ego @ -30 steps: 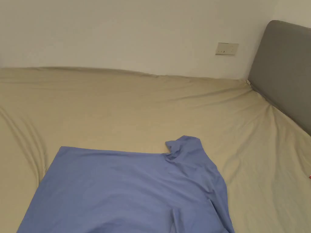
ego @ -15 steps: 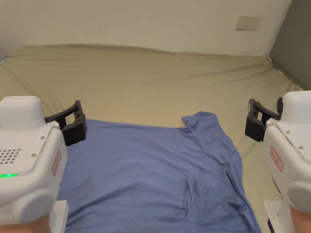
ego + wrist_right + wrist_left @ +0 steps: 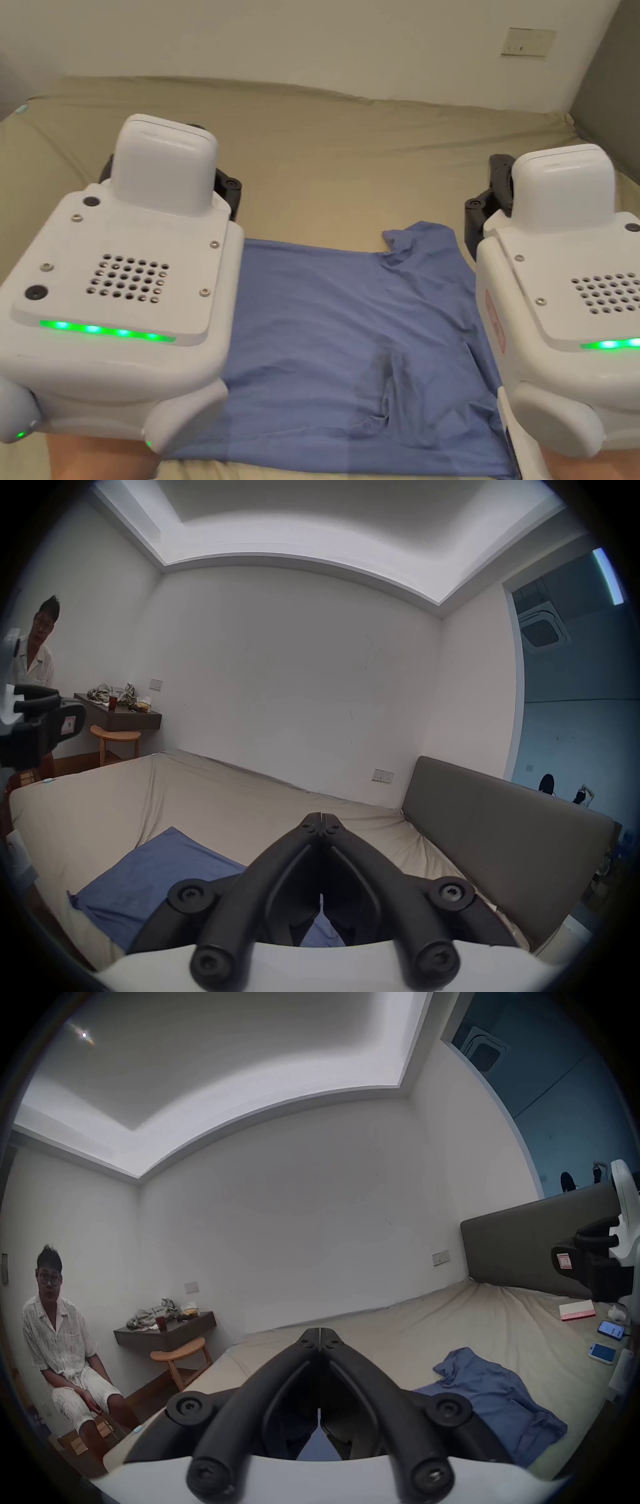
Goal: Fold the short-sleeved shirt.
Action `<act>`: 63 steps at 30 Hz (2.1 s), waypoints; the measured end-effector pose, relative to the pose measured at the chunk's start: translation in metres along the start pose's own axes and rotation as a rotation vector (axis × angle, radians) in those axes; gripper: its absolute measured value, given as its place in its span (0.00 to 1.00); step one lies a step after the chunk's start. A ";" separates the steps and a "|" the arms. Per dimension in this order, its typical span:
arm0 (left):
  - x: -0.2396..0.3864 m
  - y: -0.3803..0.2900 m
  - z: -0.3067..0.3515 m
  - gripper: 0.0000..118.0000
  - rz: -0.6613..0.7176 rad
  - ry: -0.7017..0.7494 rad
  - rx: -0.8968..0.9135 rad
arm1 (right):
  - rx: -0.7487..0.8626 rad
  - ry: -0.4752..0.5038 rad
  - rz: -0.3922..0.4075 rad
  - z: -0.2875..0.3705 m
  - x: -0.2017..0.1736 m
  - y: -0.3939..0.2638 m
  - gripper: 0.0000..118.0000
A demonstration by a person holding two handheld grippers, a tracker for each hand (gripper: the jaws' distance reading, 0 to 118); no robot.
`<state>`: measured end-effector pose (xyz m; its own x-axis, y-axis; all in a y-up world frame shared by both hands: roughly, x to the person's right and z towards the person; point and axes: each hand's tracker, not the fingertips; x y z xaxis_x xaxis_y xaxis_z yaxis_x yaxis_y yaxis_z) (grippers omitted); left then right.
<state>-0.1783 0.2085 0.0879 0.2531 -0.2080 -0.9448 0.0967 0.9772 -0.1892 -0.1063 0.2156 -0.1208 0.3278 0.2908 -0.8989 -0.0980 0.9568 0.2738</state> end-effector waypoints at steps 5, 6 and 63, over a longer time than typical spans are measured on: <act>-0.005 -0.008 -0.009 0.00 0.045 -0.012 -0.070 | 0.012 0.007 0.014 -0.002 0.004 -0.001 0.00; -0.004 -0.010 -0.009 0.00 0.045 -0.007 -0.072 | 0.013 0.007 0.016 -0.002 0.004 -0.001 0.00; -0.092 -0.260 0.008 0.06 0.226 0.029 -0.802 | -0.933 0.032 -0.185 -0.021 0.082 -0.247 0.88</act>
<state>-0.2190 -0.0271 0.2259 0.1580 -0.0128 -0.9874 -0.6711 0.7321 -0.1169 -0.0749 0.0030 -0.2691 0.3885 0.1212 -0.9135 -0.7626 0.5987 -0.2449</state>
